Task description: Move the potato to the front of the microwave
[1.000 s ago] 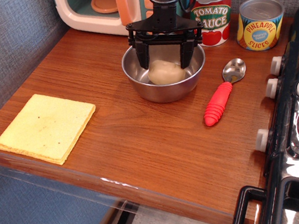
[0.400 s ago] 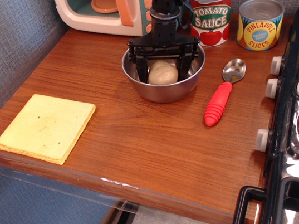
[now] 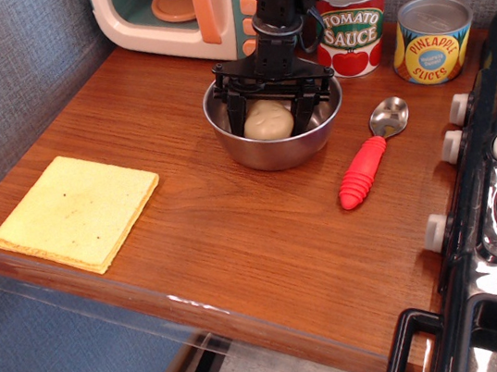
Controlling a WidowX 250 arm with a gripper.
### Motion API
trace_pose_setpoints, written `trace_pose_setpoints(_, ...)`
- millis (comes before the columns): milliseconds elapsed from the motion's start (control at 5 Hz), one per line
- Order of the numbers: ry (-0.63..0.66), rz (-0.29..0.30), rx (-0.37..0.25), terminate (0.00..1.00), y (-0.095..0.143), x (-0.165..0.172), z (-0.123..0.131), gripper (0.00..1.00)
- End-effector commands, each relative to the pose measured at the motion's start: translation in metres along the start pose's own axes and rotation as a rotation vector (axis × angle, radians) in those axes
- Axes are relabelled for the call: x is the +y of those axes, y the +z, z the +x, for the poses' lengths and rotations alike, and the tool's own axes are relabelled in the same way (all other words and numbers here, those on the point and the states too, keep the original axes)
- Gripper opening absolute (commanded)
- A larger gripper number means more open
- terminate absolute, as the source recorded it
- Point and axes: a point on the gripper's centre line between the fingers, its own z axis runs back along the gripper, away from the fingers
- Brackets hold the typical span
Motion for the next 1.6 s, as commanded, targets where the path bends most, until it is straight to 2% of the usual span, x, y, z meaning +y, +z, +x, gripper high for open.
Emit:
trace_pose_setpoints(0,-0.237,-0.139,-0.167,0.00,0.059,-0.002,0.022,0.00)
trace_pose_setpoints(200,-0.328,-0.220,-0.273,0.00,0.098,0.006,0.032,0.00)
trace_pose_setpoints(400,-0.415,-0.227,-0.324,0.00,0.121,0.027,0.046,0.00)
trace_pose_setpoints(600,-0.455,-0.206,-0.309,0.00,0.117,0.061,0.067,0.00)
trace_pose_setpoints(800,-0.411,-0.144,-0.267,0.00,0.098,0.104,0.083,0.00)
trace_pose_setpoints(1000,-0.384,-0.114,-0.232,0.00,0.082,0.134,0.084,0.00)
trace_pose_setpoints(1200,-0.391,-0.109,-0.194,0.00,0.063,0.141,0.081,0.00)
trace_pose_setpoints(1400,-0.425,-0.069,-0.166,0.00,0.042,0.140,0.076,0.00)
